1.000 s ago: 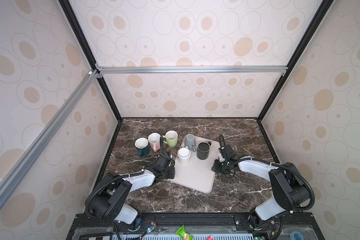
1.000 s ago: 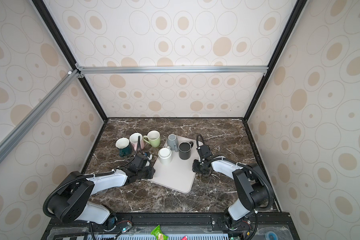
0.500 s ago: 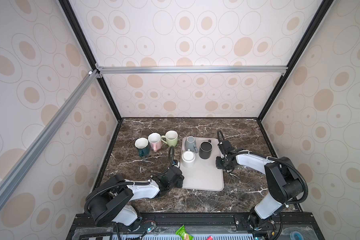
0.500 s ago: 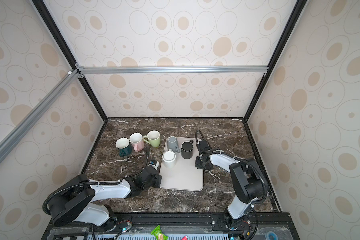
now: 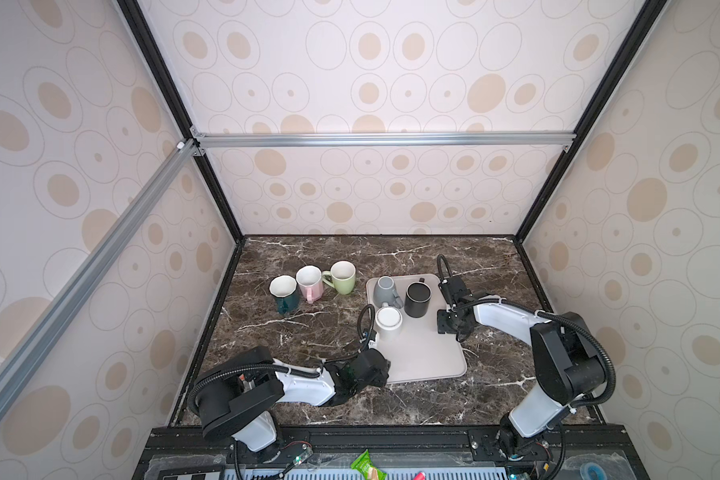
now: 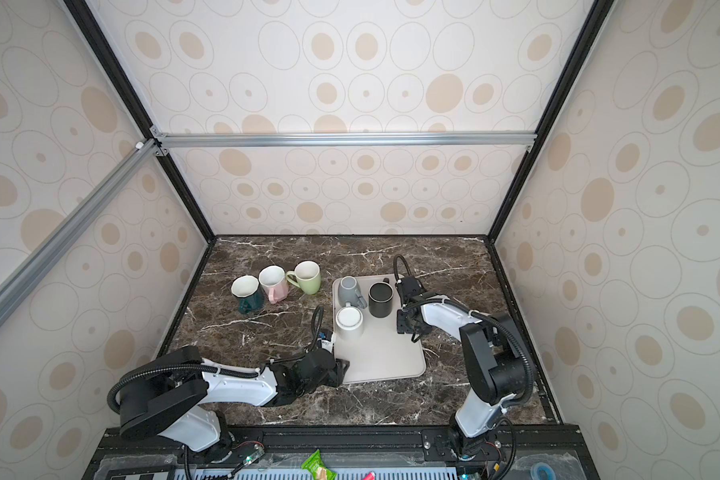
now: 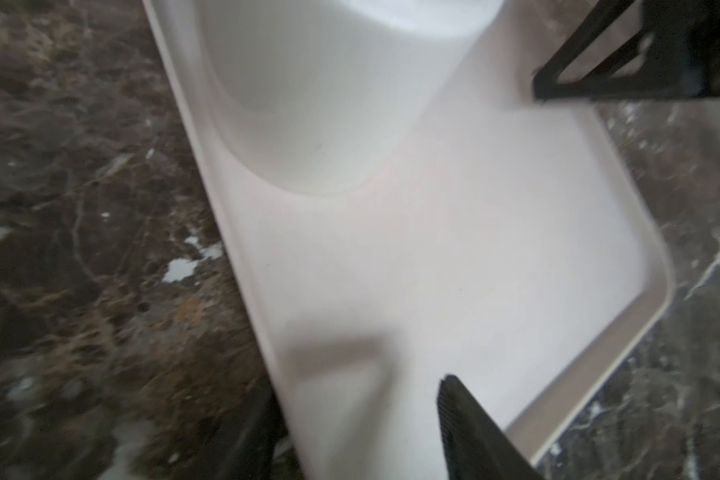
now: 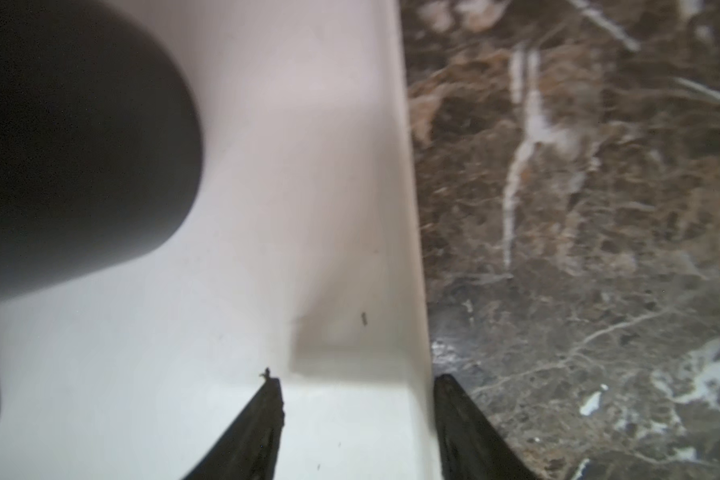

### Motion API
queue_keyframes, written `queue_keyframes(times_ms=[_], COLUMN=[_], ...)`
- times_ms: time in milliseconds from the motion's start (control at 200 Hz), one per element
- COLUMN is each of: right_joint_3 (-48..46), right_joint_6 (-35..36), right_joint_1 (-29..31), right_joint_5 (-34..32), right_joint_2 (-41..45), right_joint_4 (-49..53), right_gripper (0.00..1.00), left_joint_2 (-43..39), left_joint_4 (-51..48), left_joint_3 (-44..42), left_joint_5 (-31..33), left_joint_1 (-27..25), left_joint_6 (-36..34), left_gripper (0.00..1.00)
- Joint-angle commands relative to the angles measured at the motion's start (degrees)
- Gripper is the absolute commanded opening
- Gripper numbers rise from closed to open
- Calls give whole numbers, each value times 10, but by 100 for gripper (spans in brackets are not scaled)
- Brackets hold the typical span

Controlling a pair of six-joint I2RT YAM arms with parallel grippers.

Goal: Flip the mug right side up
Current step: 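Reach the right gripper over the upside-down white mug and close on it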

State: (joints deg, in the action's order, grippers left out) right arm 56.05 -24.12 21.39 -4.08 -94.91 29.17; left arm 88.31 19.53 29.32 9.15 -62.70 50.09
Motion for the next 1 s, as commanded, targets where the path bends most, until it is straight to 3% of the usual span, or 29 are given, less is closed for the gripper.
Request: queue_keyframes(times_ms=[0,270,430,510,690,995], right_joint_3=[-4,-44,-11,24,106,255], right_joint_6=[-9,-58,-76,-70,-45,-38], right_joint_1=[25,40,98,122,174,218], right_joint_5=[100,135,112,109,45,7], right_joint_2=[61,183,212,189,94,-82], right_joint_4=[5,-10,-3,10,54,142], right_gripper=[71,78,79,81,99,100], left_joint_2=[-3,-140,-238,-280,-368,-423], left_joint_4=[-87,-203,-240,-253,-279,-266], left_joint_3=[8,35,28,13,-26,-94], left_joint_5=[-80,-23,-14,-31,-49,-82], left_joint_1=[-17,8,53,94,169,202], left_joint_6=[4,-53,-70,-84,-107,-98], left_gripper=[78,98,98,98,98,98])
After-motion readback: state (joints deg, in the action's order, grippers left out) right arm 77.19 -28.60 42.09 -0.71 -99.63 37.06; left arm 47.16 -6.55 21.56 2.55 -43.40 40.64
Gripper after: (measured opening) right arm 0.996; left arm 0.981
